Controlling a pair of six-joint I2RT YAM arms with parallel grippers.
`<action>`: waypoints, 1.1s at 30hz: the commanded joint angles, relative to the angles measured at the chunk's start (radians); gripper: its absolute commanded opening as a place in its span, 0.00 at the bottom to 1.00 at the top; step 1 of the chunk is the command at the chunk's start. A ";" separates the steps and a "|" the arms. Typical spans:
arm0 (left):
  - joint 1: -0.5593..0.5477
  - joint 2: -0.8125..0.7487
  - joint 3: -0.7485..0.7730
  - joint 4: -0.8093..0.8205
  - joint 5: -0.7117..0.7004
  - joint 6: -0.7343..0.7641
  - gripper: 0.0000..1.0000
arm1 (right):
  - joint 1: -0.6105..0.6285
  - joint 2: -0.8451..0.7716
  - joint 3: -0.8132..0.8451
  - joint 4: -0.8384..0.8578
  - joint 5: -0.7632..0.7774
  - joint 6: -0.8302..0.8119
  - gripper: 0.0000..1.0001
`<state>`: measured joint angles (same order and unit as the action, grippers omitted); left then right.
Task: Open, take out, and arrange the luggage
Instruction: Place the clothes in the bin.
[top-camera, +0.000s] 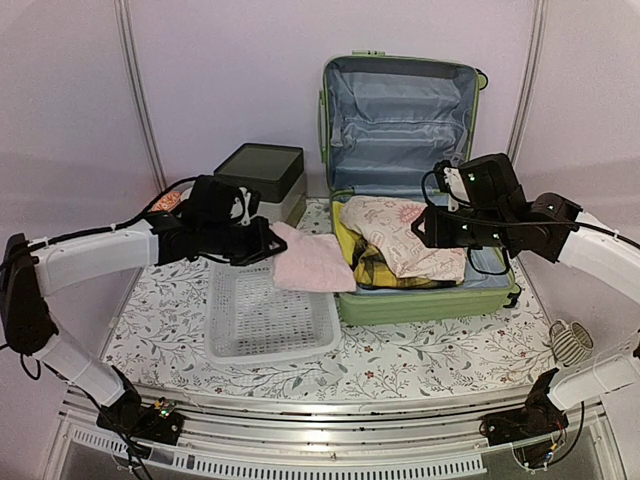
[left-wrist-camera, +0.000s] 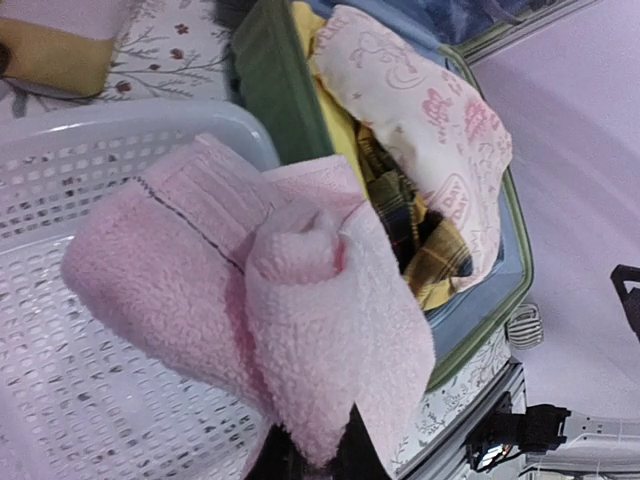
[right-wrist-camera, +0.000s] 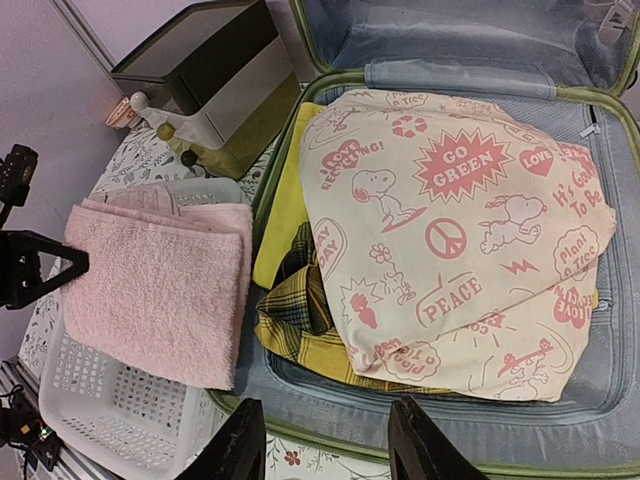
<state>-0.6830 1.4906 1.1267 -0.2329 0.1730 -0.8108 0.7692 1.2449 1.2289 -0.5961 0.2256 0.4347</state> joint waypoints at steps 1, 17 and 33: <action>0.097 -0.079 -0.104 -0.067 0.058 0.147 0.00 | -0.006 0.008 -0.007 0.027 -0.018 0.013 0.43; 0.247 0.178 -0.184 -0.043 0.089 0.307 0.00 | -0.006 -0.007 -0.004 0.007 -0.034 0.021 0.42; 0.176 0.192 -0.033 -0.289 -0.101 0.297 0.12 | -0.005 0.012 -0.012 0.022 -0.042 0.018 0.42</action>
<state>-0.4740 1.6482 1.0298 -0.3923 0.1600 -0.5224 0.7692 1.2514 1.2289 -0.5861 0.1932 0.4500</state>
